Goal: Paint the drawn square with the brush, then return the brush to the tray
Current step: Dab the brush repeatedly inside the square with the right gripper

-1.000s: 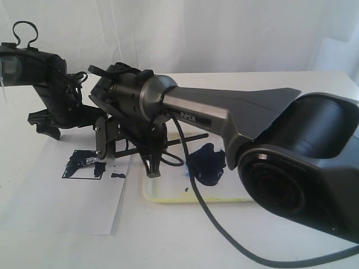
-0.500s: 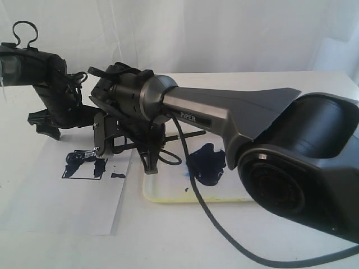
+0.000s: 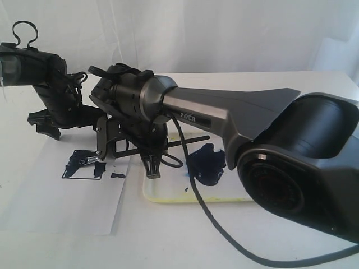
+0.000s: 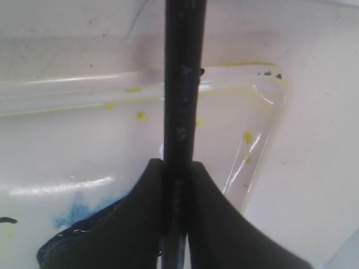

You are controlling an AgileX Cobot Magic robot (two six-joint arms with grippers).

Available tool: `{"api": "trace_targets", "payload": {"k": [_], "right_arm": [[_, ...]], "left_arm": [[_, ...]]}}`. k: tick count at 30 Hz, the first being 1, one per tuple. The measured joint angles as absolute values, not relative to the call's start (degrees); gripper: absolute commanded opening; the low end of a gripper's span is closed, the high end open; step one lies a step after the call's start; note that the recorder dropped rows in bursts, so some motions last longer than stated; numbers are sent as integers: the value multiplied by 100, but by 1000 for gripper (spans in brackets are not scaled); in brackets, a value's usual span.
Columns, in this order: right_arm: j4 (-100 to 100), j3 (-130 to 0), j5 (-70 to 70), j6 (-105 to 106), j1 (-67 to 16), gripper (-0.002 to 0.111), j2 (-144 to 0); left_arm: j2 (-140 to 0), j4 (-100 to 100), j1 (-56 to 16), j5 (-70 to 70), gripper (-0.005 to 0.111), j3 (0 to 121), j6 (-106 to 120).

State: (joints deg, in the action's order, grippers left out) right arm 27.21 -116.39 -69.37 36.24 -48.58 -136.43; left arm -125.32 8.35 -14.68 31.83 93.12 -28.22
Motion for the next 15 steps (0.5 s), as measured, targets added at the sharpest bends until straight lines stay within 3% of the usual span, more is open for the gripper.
{"api": "trace_targets", "payload": {"k": [15], "right_arm": [[2565,-11639,-6949,3770,-4910,0,-13643]], "left_arm": [[-12532,835,-1458,3183,105,9312,-2822]]}}
